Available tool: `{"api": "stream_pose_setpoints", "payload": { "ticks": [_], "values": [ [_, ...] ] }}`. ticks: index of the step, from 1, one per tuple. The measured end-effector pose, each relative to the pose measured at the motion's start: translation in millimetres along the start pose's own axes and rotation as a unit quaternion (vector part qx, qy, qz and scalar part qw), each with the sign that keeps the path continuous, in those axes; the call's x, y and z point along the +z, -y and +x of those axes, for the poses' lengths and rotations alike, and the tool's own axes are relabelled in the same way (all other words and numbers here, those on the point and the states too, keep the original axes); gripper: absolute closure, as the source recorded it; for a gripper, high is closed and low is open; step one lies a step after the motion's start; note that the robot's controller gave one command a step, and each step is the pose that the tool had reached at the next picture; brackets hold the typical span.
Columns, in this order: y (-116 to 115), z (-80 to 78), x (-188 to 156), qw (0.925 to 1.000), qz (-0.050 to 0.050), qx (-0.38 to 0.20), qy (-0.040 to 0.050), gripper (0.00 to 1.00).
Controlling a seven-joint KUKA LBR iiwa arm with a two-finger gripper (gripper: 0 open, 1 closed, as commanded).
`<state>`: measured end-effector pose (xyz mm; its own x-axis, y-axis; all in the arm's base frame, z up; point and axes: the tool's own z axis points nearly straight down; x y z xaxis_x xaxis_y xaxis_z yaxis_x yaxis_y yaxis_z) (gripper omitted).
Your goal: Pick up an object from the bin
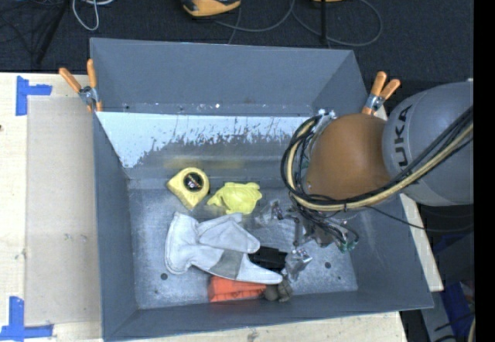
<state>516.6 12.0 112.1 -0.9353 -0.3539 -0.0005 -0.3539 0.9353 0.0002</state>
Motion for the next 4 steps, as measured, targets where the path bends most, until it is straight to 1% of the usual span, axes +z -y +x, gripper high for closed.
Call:
{"api": "stream_pose_setpoints", "payload": {
  "ticks": [1,2,4],
  "values": [
    [0.9,-13.4,19.9,0.9999,0.002,0.009,-0.0101,0.0],
    [1.0,-13.2,19.4,0.9999,0.003,0.008,-0.009,1.0],
    [1.0,-13.2,19.4,0.9999,0.003,0.008,-0.009,1.0]
  ]
}}
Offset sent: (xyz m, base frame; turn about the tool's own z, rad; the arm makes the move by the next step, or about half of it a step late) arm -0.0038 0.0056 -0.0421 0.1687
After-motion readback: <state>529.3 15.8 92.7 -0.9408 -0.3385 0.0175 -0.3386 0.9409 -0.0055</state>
